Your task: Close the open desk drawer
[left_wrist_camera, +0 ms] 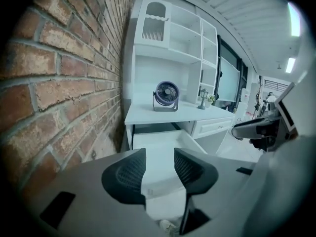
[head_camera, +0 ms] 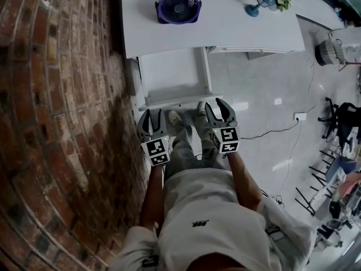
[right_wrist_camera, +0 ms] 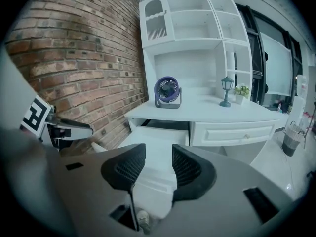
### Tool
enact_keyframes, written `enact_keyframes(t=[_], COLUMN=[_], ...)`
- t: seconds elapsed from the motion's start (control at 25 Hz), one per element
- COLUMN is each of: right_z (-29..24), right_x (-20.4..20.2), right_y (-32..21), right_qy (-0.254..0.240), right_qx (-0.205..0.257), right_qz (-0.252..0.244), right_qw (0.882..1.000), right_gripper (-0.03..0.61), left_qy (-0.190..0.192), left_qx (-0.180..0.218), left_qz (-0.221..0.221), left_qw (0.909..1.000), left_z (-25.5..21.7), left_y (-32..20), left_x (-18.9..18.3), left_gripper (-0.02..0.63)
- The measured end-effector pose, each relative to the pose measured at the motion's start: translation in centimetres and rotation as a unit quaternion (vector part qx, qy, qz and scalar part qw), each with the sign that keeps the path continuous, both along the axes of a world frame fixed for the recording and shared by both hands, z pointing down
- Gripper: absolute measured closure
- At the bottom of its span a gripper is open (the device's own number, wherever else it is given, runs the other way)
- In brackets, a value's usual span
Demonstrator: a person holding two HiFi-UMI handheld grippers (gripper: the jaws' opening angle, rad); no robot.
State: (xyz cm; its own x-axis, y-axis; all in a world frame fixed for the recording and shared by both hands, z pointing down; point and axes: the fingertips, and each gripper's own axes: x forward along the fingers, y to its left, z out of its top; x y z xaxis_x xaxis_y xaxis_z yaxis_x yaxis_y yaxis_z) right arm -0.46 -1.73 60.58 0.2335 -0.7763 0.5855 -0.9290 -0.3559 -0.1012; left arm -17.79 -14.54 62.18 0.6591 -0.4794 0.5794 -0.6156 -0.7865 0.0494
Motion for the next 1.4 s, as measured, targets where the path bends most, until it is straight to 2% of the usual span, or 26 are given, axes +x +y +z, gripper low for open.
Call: enact_keyframes(t=[0.76,1.04,1.4], right_z=[8.6,10.6,11.8], right_x=[-0.9,-0.8,0.4], right_y=[1.9,2.0,1.9], right_qy=[-0.049,-0.061,-0.062], right_qx=[-0.056,-0.066,-0.065], right_qz=[0.029,0.034,0.068], right_qw=[0.997,0.995,0.994], right_gripper=[0.405,0.394,0.37], left_qy=[-0.045,-0.05,-0.044], left_qx=[-0.067,-0.082,-0.087], left_qz=[-0.028,-0.029,-0.03], left_qw=[0.9963,0.9949,0.9948], left_z=[9.1,10.9,11.2], left_y=[1.7,1.9,1.5], left_x=[-1.2,-0.9,-0.2], left_gripper=[0.4,0.382,0.37])
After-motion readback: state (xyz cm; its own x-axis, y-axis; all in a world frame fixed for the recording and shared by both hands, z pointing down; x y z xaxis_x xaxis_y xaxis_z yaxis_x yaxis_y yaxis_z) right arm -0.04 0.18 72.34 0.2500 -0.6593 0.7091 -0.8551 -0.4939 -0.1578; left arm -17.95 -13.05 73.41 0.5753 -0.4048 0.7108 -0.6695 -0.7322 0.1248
